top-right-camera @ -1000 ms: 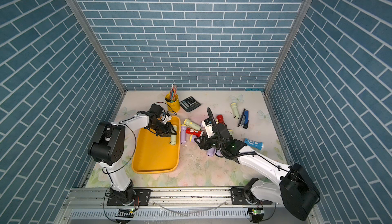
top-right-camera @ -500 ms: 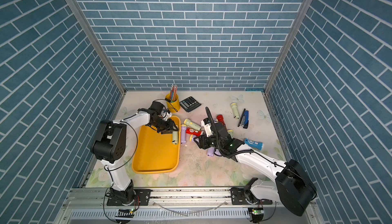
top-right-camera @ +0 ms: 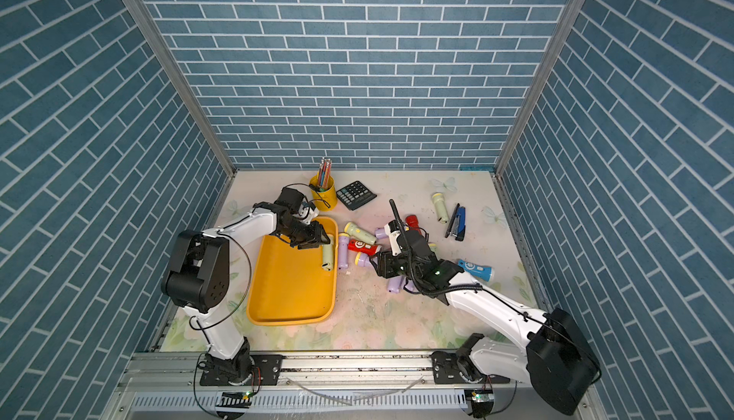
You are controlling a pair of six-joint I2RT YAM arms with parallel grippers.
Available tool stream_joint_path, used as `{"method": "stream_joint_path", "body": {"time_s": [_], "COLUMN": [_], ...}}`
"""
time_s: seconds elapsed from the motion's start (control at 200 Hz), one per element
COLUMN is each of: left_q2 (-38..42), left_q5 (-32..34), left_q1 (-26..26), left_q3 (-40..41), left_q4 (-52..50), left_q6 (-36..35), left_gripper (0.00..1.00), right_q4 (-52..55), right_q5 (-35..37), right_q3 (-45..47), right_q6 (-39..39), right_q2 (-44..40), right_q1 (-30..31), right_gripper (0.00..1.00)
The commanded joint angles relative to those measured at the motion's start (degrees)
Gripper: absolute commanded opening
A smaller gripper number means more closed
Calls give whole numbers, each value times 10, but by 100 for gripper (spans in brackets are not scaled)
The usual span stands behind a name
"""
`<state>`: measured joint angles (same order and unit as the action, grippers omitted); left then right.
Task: Put the flashlights into the storage boxes
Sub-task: Place the flashlight at the storage box.
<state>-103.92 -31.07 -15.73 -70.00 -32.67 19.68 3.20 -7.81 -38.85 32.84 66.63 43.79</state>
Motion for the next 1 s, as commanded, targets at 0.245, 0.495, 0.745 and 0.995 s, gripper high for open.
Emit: {"method": "stream_joint_path", "body": {"time_s": [0.245, 0.495, 0.745, 0.995], "left_q2": [-8, -25, -44, -58], "left_q5": [-14, -32, -44, -31], "left_q1": [2, -2, -5, -5], "left_q3": [37, 41, 34, 8], "left_q4": [31, 56, 72, 72], "left_q6": [10, 21, 29, 29], "left_gripper": [50, 47, 40, 38], "right_q4": [33, 34, 35, 37], "right_q5": [24, 18, 18, 25], "right_q3": [-15, -19, -21, -25], "right_q6": [32, 34, 37, 37], "right_q2": [-31, -23, -22, -20], "right_q1": [-2, -3, -3, -4], "right_gripper": [60, 60, 60, 60]}}
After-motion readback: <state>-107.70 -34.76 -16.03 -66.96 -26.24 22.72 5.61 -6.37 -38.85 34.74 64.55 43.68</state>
